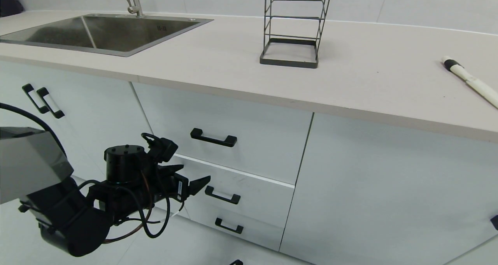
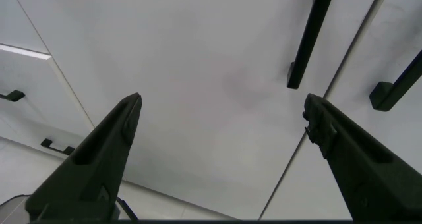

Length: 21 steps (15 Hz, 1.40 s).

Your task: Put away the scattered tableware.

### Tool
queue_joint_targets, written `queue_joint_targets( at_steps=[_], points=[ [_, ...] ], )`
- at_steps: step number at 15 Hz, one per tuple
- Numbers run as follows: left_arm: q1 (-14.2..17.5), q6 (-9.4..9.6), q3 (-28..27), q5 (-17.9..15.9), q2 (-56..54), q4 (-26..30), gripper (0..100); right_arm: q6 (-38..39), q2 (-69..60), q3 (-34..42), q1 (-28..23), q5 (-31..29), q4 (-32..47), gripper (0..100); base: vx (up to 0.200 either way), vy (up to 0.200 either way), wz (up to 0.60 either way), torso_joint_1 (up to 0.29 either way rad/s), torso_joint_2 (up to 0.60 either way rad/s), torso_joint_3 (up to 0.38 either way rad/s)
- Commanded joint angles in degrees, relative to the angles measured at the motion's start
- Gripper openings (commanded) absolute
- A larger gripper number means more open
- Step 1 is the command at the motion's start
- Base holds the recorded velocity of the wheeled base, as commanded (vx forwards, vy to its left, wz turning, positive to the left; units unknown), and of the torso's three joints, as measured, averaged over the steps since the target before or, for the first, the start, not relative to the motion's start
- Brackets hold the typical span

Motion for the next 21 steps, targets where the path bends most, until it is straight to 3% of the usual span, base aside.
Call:
queue_joint_targets(
  at_steps=[1, 5, 7, 13, 15, 16, 17, 20, 21],
  points=[
    [0.1, 0.06, -0.7, 0.0, 0.2, 0.0, 100, 0.0, 0.1, 0.0, 0.0, 0.0, 0.0, 100, 0.000, 0.000, 0.00, 0.000, 0.00, 0.000],
    [-0.7, 0.41, 3.1, 0.0, -0.7, -0.3, 100, 0.0, 0.1, 0.0, 0.0, 0.0, 0.0, 100, 0.000, 0.000, 0.00, 0.000, 0.00, 0.000],
    [-1.1, 0.50, 10.4, -0.1, -8.5, -2.2, 100, 0.0, 0.1, 0.0, 0.0, 0.0, 0.0, 100, 0.000, 0.000, 0.00, 0.000, 0.00, 0.000],
    [-0.2, 0.41, 25.9, 0.2, -40.5, -0.9, 100, 0.0, 0.1, 0.0, 0.0, 0.0, 0.0, 100, 0.000, 0.000, 0.00, 0.000, 0.00, 0.000],
    [3.8, -0.02, 25.9, 1.4, -56.0, 9.2, 100, 0.0, 0.1, 0.0, 0.0, 0.0, 0.0, 100, 0.000, 0.000, 0.00, 0.000, 0.00, 0.000],
    [8.2, -0.29, 25.9, 1.5, -67.3, 19.2, 100, 0.0, 0.1, 0.0, 0.0, 0.0, 0.0, 100, 0.000, 0.000, 0.00, 0.000, 0.00, 0.000],
    [9.7, -0.38, 25.9, 1.5, -76.7, 27.1, 100, 0.0, 0.1, 0.0, 0.0, 0.0, 0.0, 100, 0.000, 0.000, 0.00, 0.000, 0.00, 0.000],
    [9.3, -0.29, 24.7, 1.1, -105.8, 53.8, 100, 0.0, 0.1, 0.0, 0.0, 0.0, 0.0, 100, 0.000, 0.000, 0.00, 0.000, 0.00, 0.000],
    [9.3, 0.59, 24.1, 1.5, -109.6, 59.9, 100, 0.0, 0.1, 0.0, 0.0, 0.0, 0.0, 100, 0.000, 0.000, 0.00, 0.000, 0.00, 0.000]
  ],
)
